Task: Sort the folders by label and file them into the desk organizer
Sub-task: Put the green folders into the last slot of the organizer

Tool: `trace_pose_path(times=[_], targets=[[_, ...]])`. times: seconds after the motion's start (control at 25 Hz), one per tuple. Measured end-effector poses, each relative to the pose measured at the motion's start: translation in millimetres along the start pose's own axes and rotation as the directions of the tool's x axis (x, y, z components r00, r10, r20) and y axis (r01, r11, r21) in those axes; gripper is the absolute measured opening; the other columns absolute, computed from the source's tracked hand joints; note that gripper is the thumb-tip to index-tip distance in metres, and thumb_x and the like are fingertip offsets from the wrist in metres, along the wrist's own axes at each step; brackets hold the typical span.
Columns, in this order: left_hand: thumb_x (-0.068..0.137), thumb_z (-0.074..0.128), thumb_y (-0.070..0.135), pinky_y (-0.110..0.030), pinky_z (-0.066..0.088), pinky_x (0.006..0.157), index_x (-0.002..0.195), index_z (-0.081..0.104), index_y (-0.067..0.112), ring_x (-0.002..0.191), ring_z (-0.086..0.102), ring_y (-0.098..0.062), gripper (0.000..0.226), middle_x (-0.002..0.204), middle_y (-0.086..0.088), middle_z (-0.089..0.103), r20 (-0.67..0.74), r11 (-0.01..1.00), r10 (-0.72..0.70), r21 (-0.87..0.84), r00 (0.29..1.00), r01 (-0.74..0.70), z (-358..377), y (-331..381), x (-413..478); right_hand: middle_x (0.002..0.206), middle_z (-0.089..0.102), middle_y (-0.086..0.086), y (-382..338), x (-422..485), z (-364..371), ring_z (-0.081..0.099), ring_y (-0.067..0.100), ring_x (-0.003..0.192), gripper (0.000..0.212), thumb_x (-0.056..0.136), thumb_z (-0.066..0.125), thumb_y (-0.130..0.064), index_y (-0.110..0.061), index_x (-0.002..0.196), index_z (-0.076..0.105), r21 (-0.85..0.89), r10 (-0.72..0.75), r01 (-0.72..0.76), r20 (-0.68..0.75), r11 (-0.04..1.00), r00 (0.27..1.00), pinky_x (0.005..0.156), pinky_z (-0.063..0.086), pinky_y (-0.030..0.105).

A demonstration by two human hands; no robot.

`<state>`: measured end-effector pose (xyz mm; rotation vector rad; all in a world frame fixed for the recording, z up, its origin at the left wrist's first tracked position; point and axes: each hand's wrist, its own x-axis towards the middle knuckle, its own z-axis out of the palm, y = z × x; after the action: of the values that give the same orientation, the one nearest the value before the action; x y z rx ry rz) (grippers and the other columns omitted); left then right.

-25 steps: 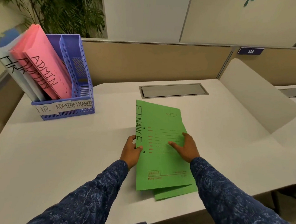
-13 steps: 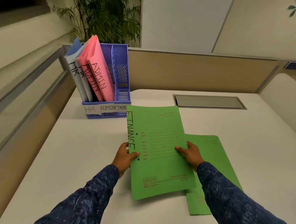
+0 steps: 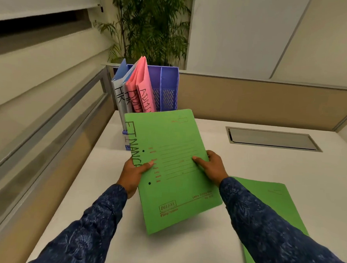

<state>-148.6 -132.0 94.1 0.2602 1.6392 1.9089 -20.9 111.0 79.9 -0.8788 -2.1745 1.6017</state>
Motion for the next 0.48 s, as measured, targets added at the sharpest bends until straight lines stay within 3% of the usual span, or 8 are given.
trace_pose_path(times=[0.16,0.24,0.36,0.48], targets=[[0.089,0.063,-0.002,-0.034,0.061,0.073,0.107,0.064,0.019,0.09,0.073,-0.02,0.027,0.108,-0.003,0.073,-0.085,0.985,0.17,0.008,0.982,-0.17,6,49,22,0.132,0.05,0.002,-25,23,21,0.052,0.017,0.118,0.073,0.083,0.074,-0.042,-0.015,0.14,0.038,-0.135,-0.118,0.104,-0.098,0.985,0.988,0.1,0.046,0.038],[0.089,0.065,0.002,-0.037,0.061,0.077,0.108,0.064,0.02,0.093,0.072,-0.02,0.026,0.11,-0.003,0.072,-0.15,0.963,0.269,0.066,0.951,-0.262,11,72,34,0.139,0.044,0.006,-33,28,30,0.044,0.02,0.126,0.078,0.082,0.076,-0.04,-0.01,0.142,0.037,-0.206,-0.227,0.199,-0.119,0.958,0.967,0.108,0.039,0.038],[0.09,0.066,0.008,-0.043,0.058,0.087,0.119,0.06,0.009,0.101,0.069,-0.023,0.03,0.113,-0.005,0.069,-0.255,0.919,0.387,0.186,0.886,-0.348,25,101,52,0.138,0.043,0.002,-49,30,44,0.042,0.013,0.126,0.076,0.081,0.075,-0.043,-0.013,0.14,0.039,-0.214,-0.367,0.35,-0.048,0.912,0.929,0.11,0.037,0.031],[0.092,0.062,0.007,-0.032,0.056,0.089,0.128,0.054,0.005,0.105,0.066,-0.019,0.037,0.118,-0.006,0.066,-0.306,0.836,0.538,0.313,0.785,-0.451,44,124,70,0.144,0.041,-0.003,-65,34,62,0.041,0.007,0.127,0.08,0.079,0.072,-0.056,-0.02,0.142,0.037,-0.186,-0.425,0.435,0.092,0.881,0.901,0.11,0.036,0.029]])
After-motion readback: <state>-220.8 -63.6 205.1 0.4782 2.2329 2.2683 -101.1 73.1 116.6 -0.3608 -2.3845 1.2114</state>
